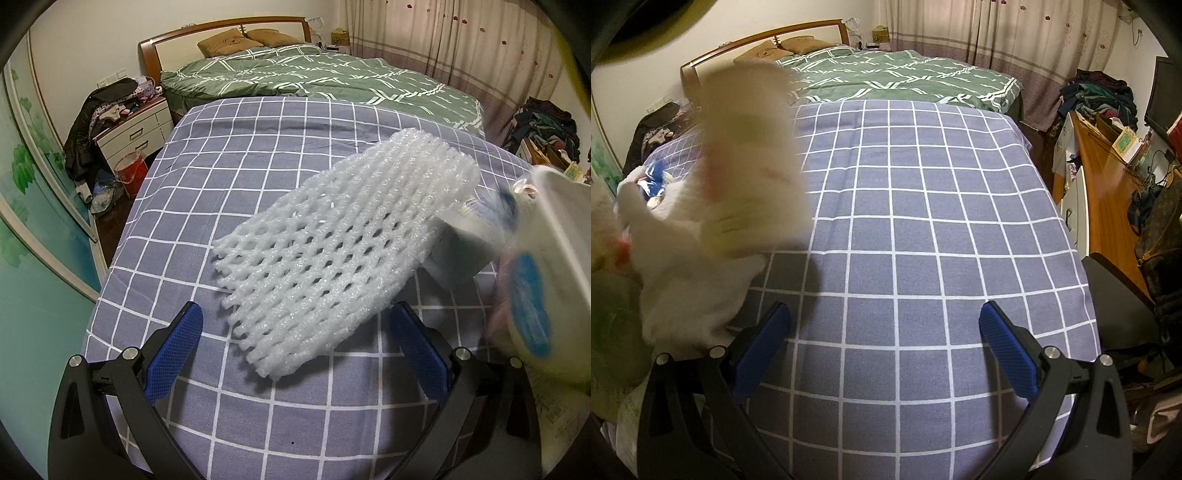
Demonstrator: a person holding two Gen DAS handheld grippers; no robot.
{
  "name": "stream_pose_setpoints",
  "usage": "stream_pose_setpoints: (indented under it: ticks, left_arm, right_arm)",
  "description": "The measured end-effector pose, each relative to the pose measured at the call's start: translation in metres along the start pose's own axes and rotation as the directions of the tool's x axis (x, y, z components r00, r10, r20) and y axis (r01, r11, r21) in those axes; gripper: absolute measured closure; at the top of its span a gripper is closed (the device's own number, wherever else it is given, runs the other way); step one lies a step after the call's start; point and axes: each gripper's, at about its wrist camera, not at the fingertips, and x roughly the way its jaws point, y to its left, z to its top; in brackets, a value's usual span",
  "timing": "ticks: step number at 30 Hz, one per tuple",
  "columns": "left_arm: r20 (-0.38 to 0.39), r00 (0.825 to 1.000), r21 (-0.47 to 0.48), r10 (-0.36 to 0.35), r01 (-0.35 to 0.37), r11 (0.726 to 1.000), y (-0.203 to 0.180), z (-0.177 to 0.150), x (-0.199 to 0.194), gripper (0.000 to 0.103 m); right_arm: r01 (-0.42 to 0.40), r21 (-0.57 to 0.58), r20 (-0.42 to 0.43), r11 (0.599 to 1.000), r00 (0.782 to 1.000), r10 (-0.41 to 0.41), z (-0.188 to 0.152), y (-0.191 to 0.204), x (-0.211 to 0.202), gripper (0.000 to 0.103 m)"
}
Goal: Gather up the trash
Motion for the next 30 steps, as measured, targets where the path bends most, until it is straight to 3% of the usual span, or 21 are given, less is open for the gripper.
stream_pose_setpoints:
  ticks: [30]
  left_arm:
    - [0.0,1.0,0.0,-0.001,0.001,1.0,0.0004,-0.002,-0.0018,0.003]
  right_arm:
    - [0.0,0.0,0.001,1.0,1.0,0.0,-0.0003,0.0007,0.0004,0.005]
